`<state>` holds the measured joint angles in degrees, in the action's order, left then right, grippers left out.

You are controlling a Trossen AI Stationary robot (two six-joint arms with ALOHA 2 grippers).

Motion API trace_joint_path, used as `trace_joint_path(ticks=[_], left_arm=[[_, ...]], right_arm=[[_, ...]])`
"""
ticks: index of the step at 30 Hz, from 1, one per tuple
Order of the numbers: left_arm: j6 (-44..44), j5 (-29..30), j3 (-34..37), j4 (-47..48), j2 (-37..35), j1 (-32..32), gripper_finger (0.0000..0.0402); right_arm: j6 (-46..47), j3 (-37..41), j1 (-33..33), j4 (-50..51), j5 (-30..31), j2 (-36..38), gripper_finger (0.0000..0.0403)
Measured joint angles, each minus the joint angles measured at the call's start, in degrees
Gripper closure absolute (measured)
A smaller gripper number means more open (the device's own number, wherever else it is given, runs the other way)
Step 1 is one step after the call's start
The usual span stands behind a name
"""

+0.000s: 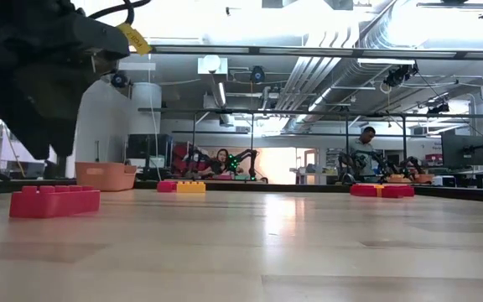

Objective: Sort blocks
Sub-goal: Put the red game piece into the bottom left blue bin

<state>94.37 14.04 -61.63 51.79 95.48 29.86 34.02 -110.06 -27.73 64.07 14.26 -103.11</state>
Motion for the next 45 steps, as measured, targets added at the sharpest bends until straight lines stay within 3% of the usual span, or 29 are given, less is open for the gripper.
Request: trace_joint_path(ticks=[6,12,26,32,36,41,45], left_arm=[[-0.69,0.26,0.0,-5.75,0.71,-0.65,0.0183],[-1.06,-0.13,-0.02,-8.02,4.35,-0.71,0.0142],[2.0,-2.42,-0.04,-8.15,9.52,-1.76,0.0137],[-1.35,-2.9,-0.31,-8.47,11.17,-1.72,0.014],[-4.96,-3.37,-0.22,-8.34,10.97,-1.72,0.0173],[-9.74,-5.08,-0.08,-7.68,9.54,-1.79,0.0299],[-15.09,-4.65,0.13,-0.92,3.62,-2.1,0.0304]], right_arm=[[-0.98,0.0,0.02,-0.02,1.04,0.0,0.0263],[-1.05,0.0,0.02,0.04,1.03,0.0,0.0263],[-0.85,0.0,-0.07,-0.01,1.03,0.0,0.0263],[-0.85,0.0,-0.07,-0.09,1.03,0.0,0.0263],[-0.84,0.0,-0.07,-0.06,1.31,0.0,0.0263],[-0.87,0.0,-0.07,-0.07,1.88,0.0,0.0263],[-0.9,0.0,-0.07,-0.08,2.12,0.0,0.0263]])
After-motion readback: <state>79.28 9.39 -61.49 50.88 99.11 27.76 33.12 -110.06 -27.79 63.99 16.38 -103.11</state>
